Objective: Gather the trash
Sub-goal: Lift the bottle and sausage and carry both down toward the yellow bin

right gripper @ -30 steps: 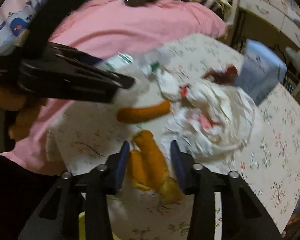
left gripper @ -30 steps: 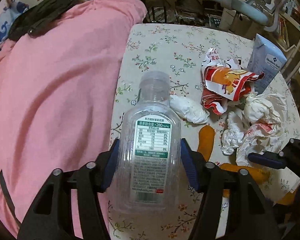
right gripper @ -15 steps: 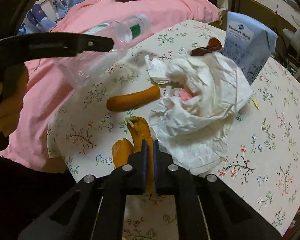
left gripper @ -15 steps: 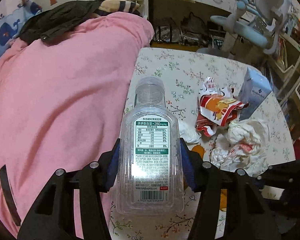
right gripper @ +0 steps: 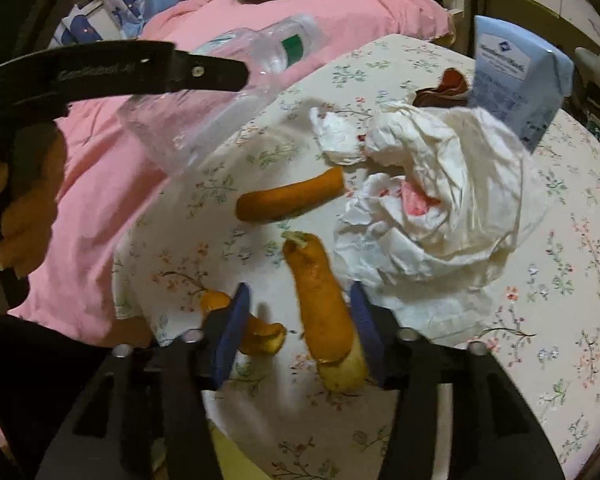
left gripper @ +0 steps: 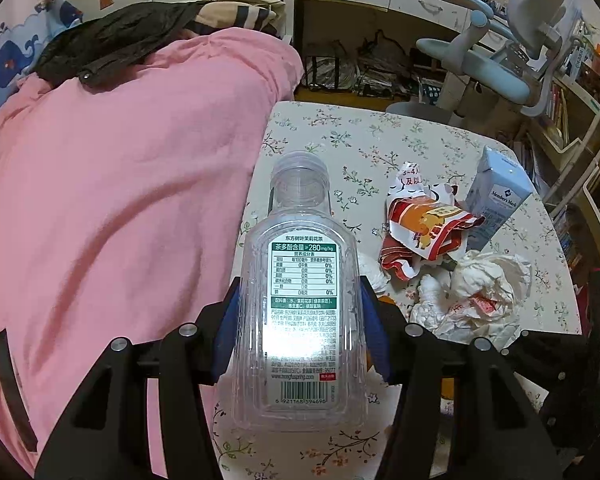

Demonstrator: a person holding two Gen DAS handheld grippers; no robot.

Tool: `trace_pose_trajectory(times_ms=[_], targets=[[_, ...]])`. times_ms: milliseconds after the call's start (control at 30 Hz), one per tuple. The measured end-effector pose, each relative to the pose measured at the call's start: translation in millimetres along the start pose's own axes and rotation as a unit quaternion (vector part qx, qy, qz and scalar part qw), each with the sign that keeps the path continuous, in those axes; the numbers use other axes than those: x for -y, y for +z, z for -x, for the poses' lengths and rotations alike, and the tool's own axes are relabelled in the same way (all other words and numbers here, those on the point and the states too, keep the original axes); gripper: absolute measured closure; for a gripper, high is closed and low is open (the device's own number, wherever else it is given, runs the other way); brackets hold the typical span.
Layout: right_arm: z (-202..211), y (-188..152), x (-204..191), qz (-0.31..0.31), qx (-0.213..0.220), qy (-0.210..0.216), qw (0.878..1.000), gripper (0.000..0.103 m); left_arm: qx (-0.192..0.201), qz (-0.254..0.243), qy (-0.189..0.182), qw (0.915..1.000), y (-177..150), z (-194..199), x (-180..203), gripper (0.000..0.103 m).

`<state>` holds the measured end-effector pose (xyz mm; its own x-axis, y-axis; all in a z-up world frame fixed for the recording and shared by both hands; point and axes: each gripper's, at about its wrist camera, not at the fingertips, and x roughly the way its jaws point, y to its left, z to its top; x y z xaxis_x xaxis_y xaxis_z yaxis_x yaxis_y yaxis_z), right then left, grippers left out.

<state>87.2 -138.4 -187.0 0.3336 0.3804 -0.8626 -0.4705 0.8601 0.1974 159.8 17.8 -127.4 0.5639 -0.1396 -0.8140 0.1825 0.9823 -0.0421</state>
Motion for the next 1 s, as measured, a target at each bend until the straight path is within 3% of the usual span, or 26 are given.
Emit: trace_pose_trajectory(times_ms=[33,133,200,500,667,1000], targets=[[-2.6,-0.8,0.4,0.004,-0.006,-0.007,1.000,0.062,0.000,0.000,-0.001,1.0000,0.2,0.2,0.3,0.050],[-10.9,-2.4,-7.8,0.039,-0.019,-0.049,0.998,0.077,0.003,0.000,-0.003,1.0000,0.6,1.9,1.7,0.050],[-2.5,-3.2,-12.8,0.039,-0.008,-0.040,0.998,0.081,0.009,0.001,-0.004,0.9999,0.0,4.2,1.8,0.050],[59.4,-4.7,3.8,-0.043,0.100,0.031,0.994,0.082,0.072,0.035,-0.051,0.9955,-16.0,52.2,-0.8,0.051],[87.2,-52.6,-10.6,-0.079,0.130,0.054,0.987,0.082,0.088,0.020,-0.065,0.9938,-62.0,95.1,16.6,0.050],[61.7,-156.7,-49.8,-0.125,0.040,0.073,0.989,0.081,0.045,-0.024,-0.080,0.9955,-166.9,126.4,57.5,0.050]])
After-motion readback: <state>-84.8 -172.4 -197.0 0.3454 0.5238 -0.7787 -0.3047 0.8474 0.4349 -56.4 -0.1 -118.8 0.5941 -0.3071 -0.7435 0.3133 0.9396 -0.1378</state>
